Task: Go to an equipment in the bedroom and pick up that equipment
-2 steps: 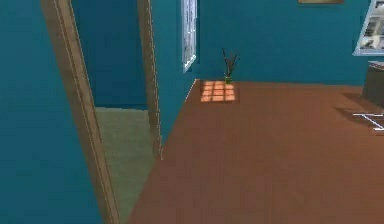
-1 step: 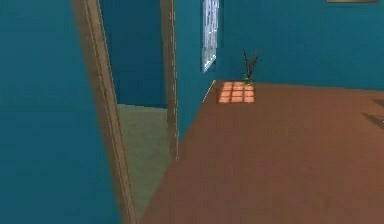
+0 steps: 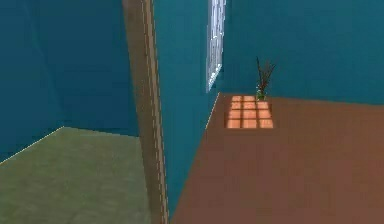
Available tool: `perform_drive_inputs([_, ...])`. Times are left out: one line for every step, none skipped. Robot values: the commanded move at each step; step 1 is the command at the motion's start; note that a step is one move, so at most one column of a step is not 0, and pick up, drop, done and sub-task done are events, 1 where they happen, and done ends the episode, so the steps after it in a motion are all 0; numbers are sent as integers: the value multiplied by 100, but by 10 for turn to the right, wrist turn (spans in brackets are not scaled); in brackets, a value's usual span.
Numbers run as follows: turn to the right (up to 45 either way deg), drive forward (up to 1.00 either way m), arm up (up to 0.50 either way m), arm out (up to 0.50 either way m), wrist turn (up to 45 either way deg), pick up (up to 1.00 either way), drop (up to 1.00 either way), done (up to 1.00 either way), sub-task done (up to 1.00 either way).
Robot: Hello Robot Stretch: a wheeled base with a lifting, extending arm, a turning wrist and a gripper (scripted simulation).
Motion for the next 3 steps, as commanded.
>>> perform_drive_inputs([-450, 0, 0, 0, 0, 0, 0, 0, 0])
perform_drive_inputs([-30, 0, 0, 0, 0, 0, 0, 0, 0])
perform_drive_inputs([0, 5, 0, 0, 0, 0, 0, 0, 0])
